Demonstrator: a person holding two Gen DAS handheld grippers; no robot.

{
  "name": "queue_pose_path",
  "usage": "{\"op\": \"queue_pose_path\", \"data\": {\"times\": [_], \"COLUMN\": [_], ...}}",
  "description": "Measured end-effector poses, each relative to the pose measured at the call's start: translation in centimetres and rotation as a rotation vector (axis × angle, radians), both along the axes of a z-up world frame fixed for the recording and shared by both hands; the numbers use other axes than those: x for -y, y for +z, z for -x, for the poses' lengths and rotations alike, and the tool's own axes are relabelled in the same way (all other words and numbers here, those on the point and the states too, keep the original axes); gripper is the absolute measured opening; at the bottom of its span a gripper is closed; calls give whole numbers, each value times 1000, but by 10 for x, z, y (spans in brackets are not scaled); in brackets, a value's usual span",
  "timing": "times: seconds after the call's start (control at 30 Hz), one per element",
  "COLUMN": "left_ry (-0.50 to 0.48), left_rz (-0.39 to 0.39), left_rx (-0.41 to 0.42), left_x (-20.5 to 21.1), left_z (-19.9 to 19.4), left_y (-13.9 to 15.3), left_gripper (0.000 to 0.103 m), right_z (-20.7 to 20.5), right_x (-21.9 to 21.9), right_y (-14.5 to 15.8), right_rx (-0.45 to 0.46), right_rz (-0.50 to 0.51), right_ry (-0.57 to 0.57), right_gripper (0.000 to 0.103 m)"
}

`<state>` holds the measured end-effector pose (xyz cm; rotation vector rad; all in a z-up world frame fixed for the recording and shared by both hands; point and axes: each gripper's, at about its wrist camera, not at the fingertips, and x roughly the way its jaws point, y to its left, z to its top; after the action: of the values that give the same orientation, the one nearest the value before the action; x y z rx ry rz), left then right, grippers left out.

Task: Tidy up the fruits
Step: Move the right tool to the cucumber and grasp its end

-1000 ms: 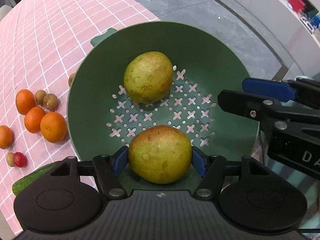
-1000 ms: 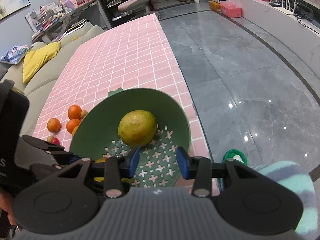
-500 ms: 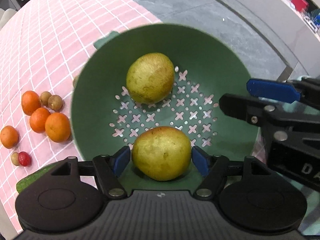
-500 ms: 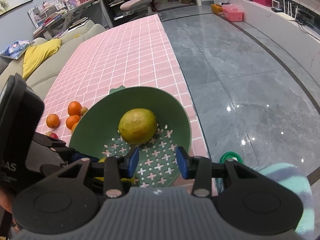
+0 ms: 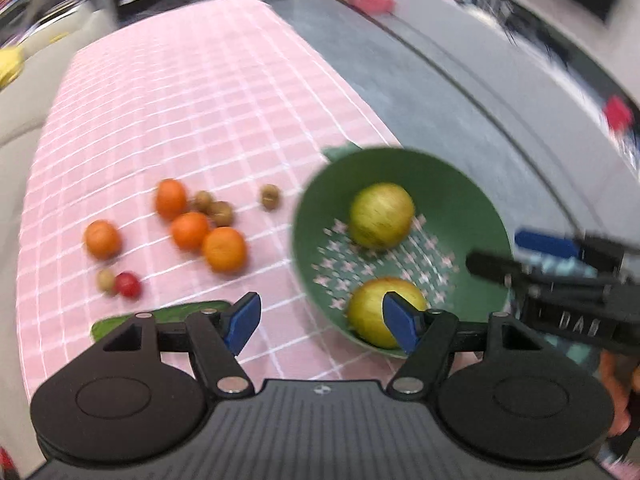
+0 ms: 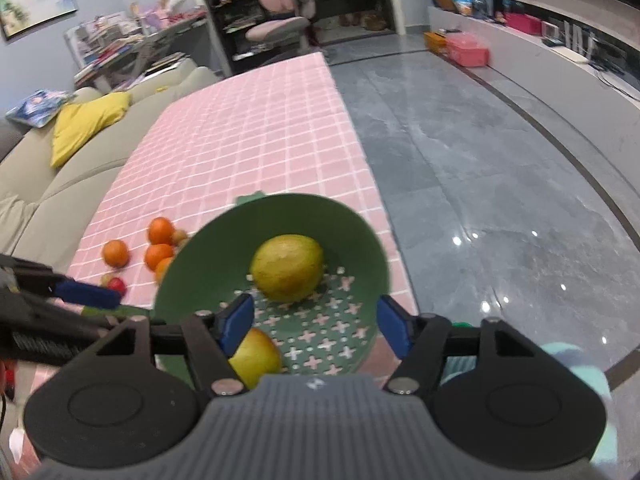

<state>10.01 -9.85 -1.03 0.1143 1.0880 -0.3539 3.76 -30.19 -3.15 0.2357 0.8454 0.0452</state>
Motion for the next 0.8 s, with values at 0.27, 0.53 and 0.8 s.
{"op": "queue_pose_path", "data": {"times": [0.27,0.53,0.8], "left_ry": [233,314,341], "left_rz": [55,3,-42], "left_rx": [36,64,61], "left_x": [-77,-135,-164], "left_z": [13,25,32], "left_y": [-1,-13,-38], "left_gripper": [82,80,77], "right_z": [4,-1,-23], "right_x": [-55,-115,-186], "right_y": [11,13,-11], "right_rx": [49,97,23], "right_rz": [95,161,207], "right_ry": [131,325,558], "right_gripper": [58,60,60]}}
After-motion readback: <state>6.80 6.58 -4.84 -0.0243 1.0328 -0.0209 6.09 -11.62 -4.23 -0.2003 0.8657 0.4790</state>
